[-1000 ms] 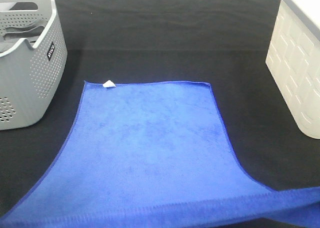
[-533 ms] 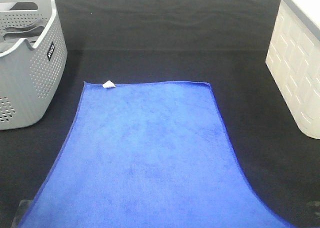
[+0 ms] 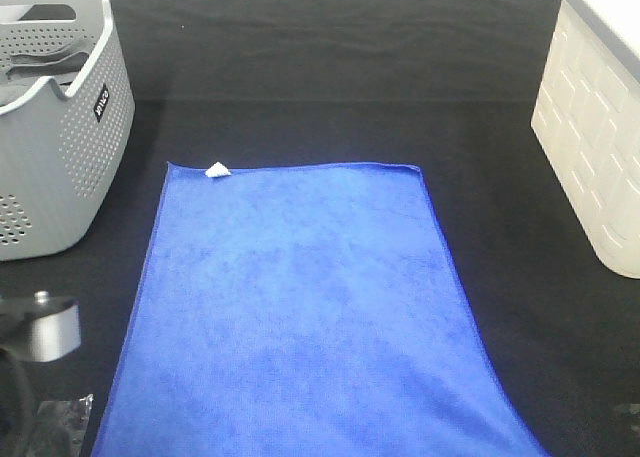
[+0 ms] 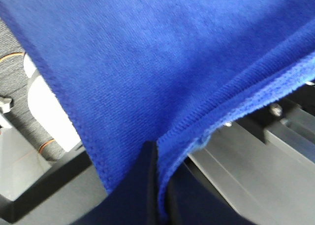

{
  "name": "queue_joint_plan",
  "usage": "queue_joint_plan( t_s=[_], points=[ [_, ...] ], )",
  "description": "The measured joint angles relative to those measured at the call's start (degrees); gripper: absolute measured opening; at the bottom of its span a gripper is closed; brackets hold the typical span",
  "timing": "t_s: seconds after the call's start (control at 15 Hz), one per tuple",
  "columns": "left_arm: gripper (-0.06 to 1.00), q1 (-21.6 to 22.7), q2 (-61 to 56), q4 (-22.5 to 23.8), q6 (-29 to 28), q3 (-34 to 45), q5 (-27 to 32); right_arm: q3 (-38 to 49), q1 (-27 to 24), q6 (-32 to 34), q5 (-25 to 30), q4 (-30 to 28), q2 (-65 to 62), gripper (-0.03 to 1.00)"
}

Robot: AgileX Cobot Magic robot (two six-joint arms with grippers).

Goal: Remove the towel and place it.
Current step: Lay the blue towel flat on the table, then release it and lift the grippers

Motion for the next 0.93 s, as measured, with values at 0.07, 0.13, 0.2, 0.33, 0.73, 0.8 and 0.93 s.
queue_joint_plan(
  t_s=[0.07,0.13,0.2,0.33,0.73,0.8,0.93],
  points=[
    [0.0,0.0,2.23,0.0,0.74,0.0,-0.74,0.0,0.0,-1.26,-0.46,-0.17,2.69,0.03],
    [0.0,0.0,4.18,0.0,1.2,0.0,-1.49,0.0,0.0,-2.98,-1.26,-0.17,5.27,0.03],
    [0.0,0.0,6.07,0.11,1.38,0.0,-2.35,0.0,0.0,-4.01,-1.95,-0.17,8.25,0.03],
    [0.0,0.0,10.43,0.0,1.49,0.0,-3.61,0.0,0.0,-6.88,-2.69,-0.11,15.24,0.03],
    [0.0,0.0,19.37,-2.92,6.7,0.06,-4.64,0.0,-0.06,-13.01,-7.22,1.83,28.93,0.03],
    [0.0,0.0,20.74,-3.44,7.62,0.0,-4.64,0.0,-0.06,-13.87,-7.96,1.83,31.23,0.03],
    [0.0,0.0,23.03,-3.5,8.77,-1.55,-4.81,-0.06,-0.06,-15.3,-8.94,1.83,35.01,0.03]
  ],
)
